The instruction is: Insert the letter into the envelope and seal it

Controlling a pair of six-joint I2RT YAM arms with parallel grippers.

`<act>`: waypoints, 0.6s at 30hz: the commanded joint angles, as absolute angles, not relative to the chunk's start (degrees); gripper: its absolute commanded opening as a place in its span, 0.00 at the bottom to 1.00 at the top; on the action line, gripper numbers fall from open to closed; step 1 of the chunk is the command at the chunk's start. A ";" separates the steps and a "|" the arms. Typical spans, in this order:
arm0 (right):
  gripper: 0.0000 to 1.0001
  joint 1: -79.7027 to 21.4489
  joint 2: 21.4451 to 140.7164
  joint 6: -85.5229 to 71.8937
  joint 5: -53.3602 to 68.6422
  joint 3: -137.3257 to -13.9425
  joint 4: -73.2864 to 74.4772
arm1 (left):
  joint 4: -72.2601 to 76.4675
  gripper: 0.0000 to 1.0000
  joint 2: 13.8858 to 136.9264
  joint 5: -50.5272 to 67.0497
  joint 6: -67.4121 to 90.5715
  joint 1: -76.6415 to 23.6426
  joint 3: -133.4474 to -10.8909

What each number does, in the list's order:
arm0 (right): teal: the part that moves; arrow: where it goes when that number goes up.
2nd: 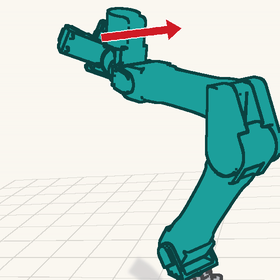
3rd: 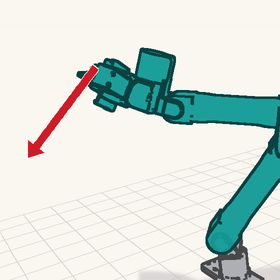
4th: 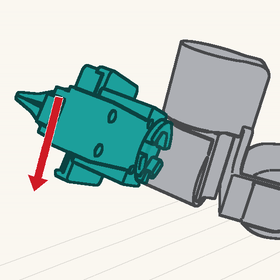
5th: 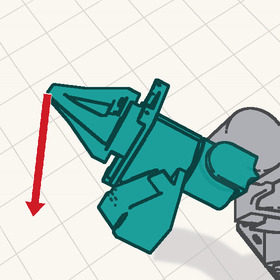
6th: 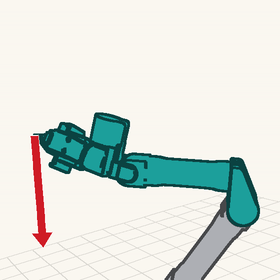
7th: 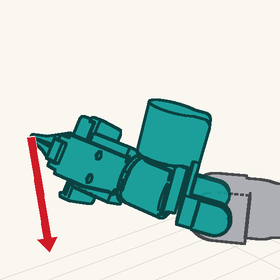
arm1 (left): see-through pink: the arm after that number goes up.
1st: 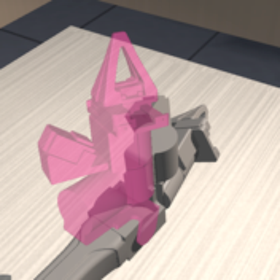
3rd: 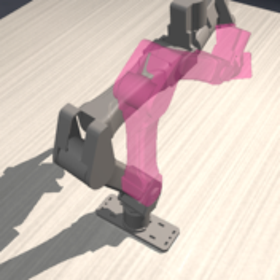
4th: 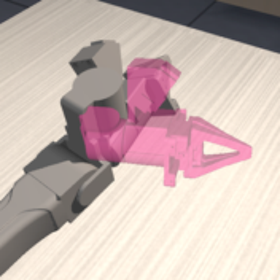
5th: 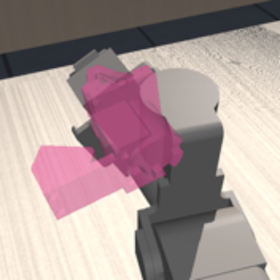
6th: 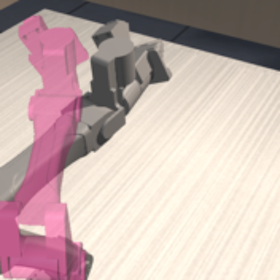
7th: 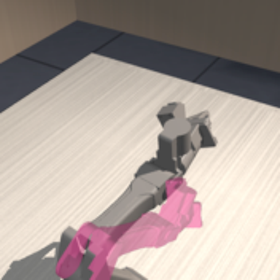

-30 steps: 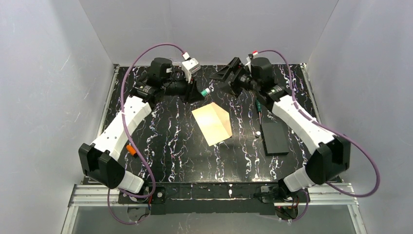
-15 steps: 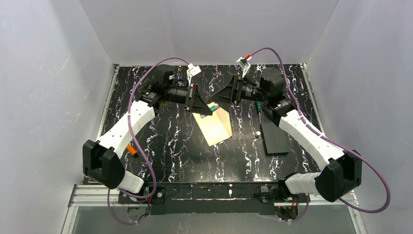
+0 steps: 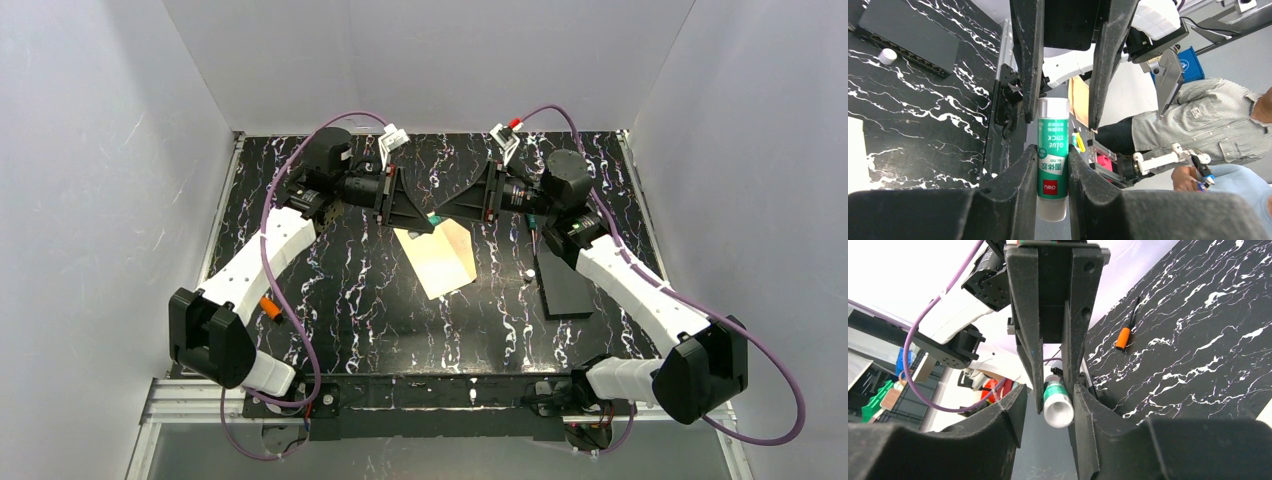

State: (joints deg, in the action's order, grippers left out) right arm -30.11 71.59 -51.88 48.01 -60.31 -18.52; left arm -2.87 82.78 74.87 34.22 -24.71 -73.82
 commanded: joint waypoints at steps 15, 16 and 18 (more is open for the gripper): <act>0.15 -30.23 69.66 -57.40 47.88 -61.28 -24.01 | 3.17 0.00 79.19 69.68 35.65 -23.57 -73.16; 0.08 -30.23 70.02 -57.61 46.84 -61.66 -22.89 | 3.09 0.00 78.85 68.26 34.69 -23.58 -73.14; 0.01 -30.36 71.11 -58.84 43.25 -62.72 -19.43 | 2.00 0.00 78.05 63.64 30.41 -23.61 -73.25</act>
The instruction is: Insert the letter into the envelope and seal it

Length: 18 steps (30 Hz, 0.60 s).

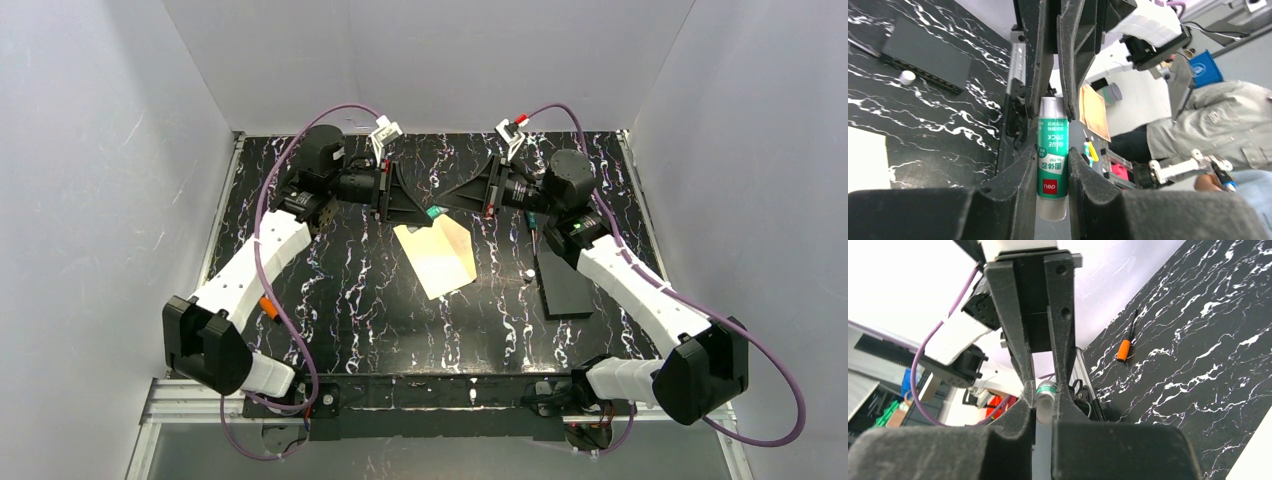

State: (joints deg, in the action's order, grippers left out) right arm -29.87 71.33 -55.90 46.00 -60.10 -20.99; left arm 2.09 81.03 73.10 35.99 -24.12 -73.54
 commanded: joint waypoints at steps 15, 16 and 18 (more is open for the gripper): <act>0.28 -32.34 81.73 -71.34 21.68 -73.68 8.90 | -5.81 0.00 71.36 40.23 -27.01 -24.39 -70.27; 0.44 -32.34 81.77 -70.03 22.29 -74.41 8.62 | -6.55 0.00 71.63 40.13 -26.76 -24.29 -70.48; 0.70 -32.34 80.95 -67.96 23.64 -74.41 6.40 | -9.76 0.00 73.31 40.66 -26.58 -24.26 -72.55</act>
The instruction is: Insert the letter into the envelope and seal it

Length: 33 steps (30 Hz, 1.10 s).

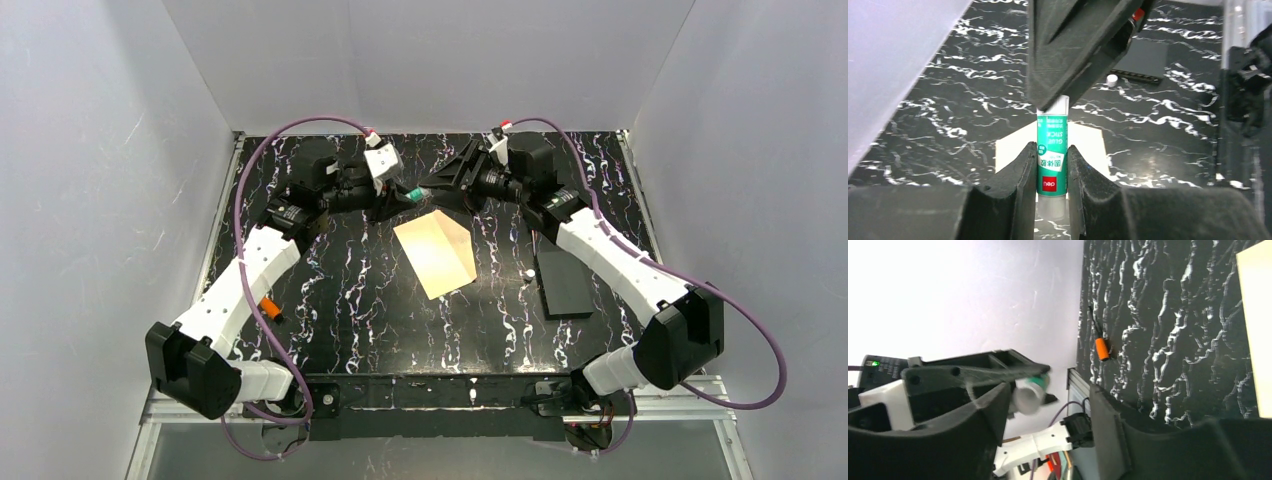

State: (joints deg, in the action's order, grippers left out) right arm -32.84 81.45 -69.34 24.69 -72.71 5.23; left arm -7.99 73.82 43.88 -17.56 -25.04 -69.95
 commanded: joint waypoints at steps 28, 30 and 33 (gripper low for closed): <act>0.08 -32.52 86.92 -64.34 33.81 -79.00 3.36 | -14.72 0.07 77.45 44.36 -23.20 -24.19 -75.41; 0.09 -32.51 86.59 -64.59 33.76 -78.84 3.88 | -15.30 0.07 78.06 43.66 -22.88 -24.17 -75.63; 0.48 -32.52 86.66 -64.82 34.85 -78.73 4.33 | -15.93 0.00 78.59 44.18 -23.14 -24.08 -75.66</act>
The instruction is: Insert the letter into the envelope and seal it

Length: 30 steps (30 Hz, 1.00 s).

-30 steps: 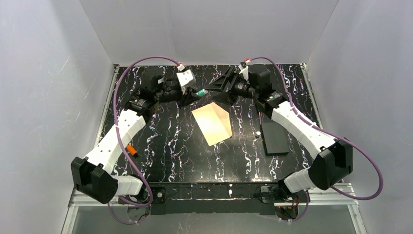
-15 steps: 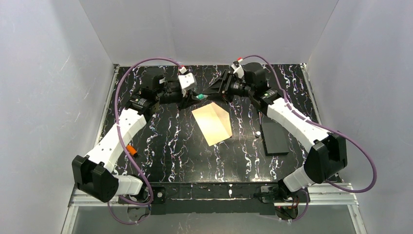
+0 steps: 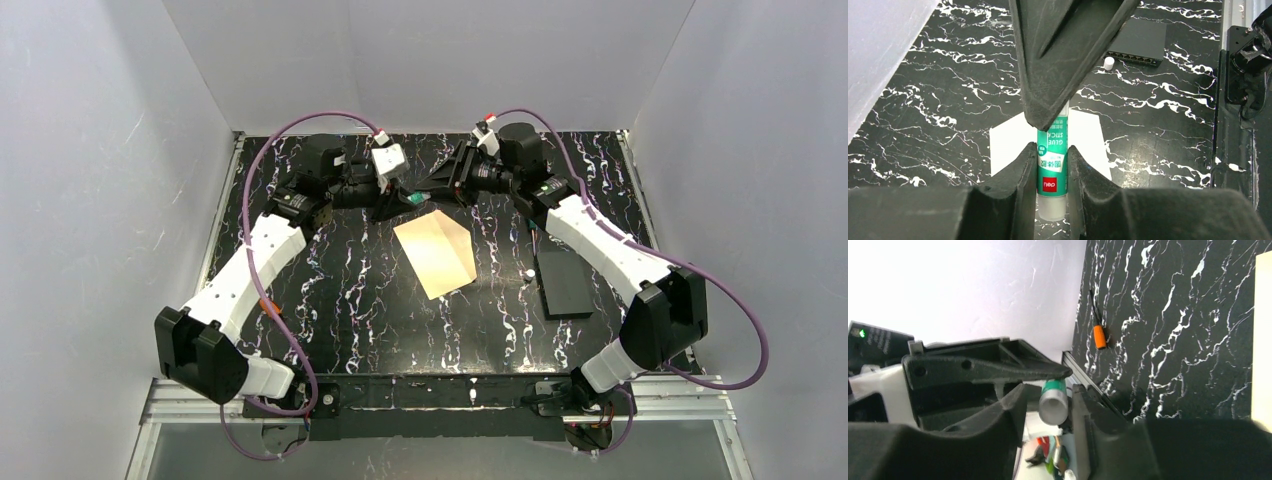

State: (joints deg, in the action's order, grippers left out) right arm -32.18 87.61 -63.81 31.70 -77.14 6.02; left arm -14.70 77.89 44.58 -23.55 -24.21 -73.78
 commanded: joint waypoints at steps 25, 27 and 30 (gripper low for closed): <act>0.08 -30.59 85.89 -64.93 35.10 -76.81 3.19 | -15.71 0.59 80.77 51.02 -12.71 -18.78 -75.42; 0.08 -30.59 86.10 -64.87 35.18 -77.02 3.25 | -16.83 0.58 81.97 53.67 -12.70 -18.54 -76.27; 0.08 -30.54 86.46 -65.01 35.49 -77.17 2.98 | -18.99 0.52 83.72 57.93 -13.53 -18.44 -77.37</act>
